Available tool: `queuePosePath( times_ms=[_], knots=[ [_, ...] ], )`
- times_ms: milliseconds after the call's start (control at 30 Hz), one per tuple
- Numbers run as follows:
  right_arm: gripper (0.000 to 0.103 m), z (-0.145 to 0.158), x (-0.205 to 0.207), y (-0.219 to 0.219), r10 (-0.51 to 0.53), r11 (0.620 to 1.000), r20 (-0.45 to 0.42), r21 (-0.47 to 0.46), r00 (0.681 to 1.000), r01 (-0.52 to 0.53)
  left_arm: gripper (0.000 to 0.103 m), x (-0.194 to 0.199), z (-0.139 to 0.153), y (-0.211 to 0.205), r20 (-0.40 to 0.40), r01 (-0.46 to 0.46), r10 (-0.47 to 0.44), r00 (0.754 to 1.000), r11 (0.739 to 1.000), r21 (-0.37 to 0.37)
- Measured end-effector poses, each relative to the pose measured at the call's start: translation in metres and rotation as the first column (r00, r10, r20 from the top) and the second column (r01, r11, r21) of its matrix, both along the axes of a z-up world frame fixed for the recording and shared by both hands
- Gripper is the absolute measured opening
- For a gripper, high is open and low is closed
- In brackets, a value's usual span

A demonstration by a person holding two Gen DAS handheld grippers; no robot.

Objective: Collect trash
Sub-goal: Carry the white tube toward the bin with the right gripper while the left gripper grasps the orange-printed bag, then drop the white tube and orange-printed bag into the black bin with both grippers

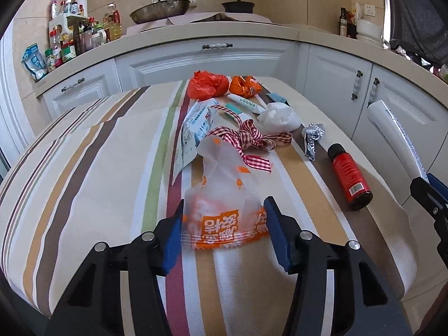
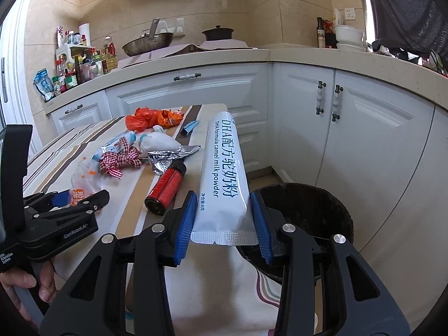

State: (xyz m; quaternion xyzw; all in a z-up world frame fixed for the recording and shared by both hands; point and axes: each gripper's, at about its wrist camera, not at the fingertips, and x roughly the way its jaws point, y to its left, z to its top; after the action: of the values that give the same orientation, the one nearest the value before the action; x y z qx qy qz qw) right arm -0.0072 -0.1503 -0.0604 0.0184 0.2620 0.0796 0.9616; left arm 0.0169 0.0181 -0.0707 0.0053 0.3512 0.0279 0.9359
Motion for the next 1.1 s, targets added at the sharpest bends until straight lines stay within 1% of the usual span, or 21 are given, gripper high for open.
queuePosePath(
  times_ms=[67, 233, 300, 533, 633, 833, 1000, 1100],
  knots=[
    [0.039, 0.0, 0.001, 0.0, -0.002, 1.0, -0.002, 0.0, 1.0, 0.002, 0.051, -0.002, 0.001, 0.001, 0.006, -0.005, 0.005, 1.0, 1.0, 0.001],
    [0.039, 0.001, 0.0, 0.0, -0.006, 1.0, 0.0, -0.003, 1.0, 0.006, 0.05, -0.006, 0.003, 0.003, 0.026, -0.012, 0.012, 1.0, 1.0, 0.007],
    [0.039, 0.001, -0.001, 0.0, -0.008, 1.0, 0.0, -0.004, 1.0, 0.008, 0.047, -0.01, 0.006, 0.002, 0.048, -0.013, 0.012, 0.999, 1.0, 0.021],
    [0.039, 0.005, -0.005, -0.004, -0.024, 1.0, 0.016, -0.009, 1.0, 0.024, 0.047, -0.023, 0.024, -0.008, 0.129, 0.014, -0.023, 0.991, 0.997, 0.07],
    [0.039, 0.006, -0.006, -0.008, -0.038, 0.999, 0.019, -0.013, 0.999, 0.038, 0.047, -0.024, 0.03, -0.015, 0.154, 0.041, -0.053, 0.987, 0.996, 0.078],
    [0.039, 0.008, -0.006, -0.026, -0.091, 0.996, 0.027, -0.02, 0.995, 0.092, 0.047, -0.019, 0.037, -0.036, 0.168, 0.112, -0.124, 0.978, 0.991, 0.079],
    [0.039, 0.011, -0.006, -0.048, -0.147, 0.989, 0.04, -0.025, 0.988, 0.148, 0.047, -0.01, 0.043, -0.063, 0.183, 0.172, -0.184, 0.966, 0.982, 0.079],
    [0.039, 0.012, -0.005, -0.06, -0.177, 0.983, 0.049, -0.033, 0.983, 0.178, 0.047, -0.003, 0.043, -0.079, 0.183, 0.201, -0.21, 0.961, 0.977, 0.065]
  ],
)
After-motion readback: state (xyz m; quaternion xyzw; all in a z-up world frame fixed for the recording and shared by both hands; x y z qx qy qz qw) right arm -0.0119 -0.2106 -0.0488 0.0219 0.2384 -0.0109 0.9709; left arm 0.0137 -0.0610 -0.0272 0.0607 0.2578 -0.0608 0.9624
